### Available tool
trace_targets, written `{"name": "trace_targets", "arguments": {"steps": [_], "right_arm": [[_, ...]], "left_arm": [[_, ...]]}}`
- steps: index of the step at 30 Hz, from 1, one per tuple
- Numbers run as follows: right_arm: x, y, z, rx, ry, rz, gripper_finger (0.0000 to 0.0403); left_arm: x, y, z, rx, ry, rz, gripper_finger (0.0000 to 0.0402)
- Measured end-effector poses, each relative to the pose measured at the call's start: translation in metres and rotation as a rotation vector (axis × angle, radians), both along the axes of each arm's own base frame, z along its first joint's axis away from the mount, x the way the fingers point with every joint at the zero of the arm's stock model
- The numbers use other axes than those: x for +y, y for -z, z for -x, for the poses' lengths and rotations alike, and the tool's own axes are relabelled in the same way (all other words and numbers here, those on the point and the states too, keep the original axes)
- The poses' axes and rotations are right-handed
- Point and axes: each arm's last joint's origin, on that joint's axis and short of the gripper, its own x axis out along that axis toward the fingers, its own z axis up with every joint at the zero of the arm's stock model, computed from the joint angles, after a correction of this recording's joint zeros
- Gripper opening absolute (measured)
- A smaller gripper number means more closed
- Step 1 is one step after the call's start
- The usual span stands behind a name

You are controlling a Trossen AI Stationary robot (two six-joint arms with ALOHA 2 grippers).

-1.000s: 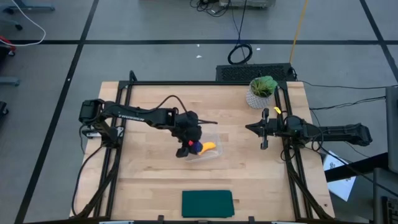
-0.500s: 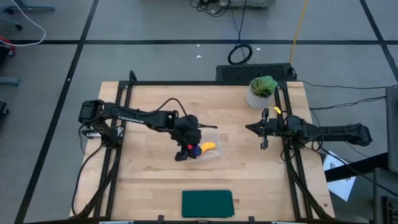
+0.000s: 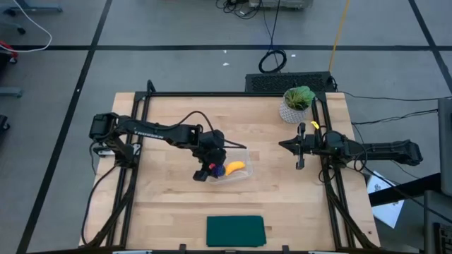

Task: Pick and placing Produce into tupperware
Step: Put the purple grapes into the transparent bin

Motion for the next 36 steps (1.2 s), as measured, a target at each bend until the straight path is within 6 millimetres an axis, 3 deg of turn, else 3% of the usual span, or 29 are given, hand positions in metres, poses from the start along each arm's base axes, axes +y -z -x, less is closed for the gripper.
{"name": "trace_targets", "arguments": {"steps": [12,20,36], "right_arm": [[0.000,0.000,0.000,0.000,0.000,0.001,0.0000],[0.000,0.000,0.000,0.000,0.000,0.002,0.0000],[0.000,0.002,-0.004,0.022,0.001,0.001,0.0000]], "left_arm": [[-0.002,-0.008,-0.011,-0.025,-0.203,0.158,0.0230],[0.000,0.009,-0.019,0.041,-0.260,0.186,0.0230],[0.025,0.014,-0.046,0.133,-0.233,-0.014,0.0230]]}}
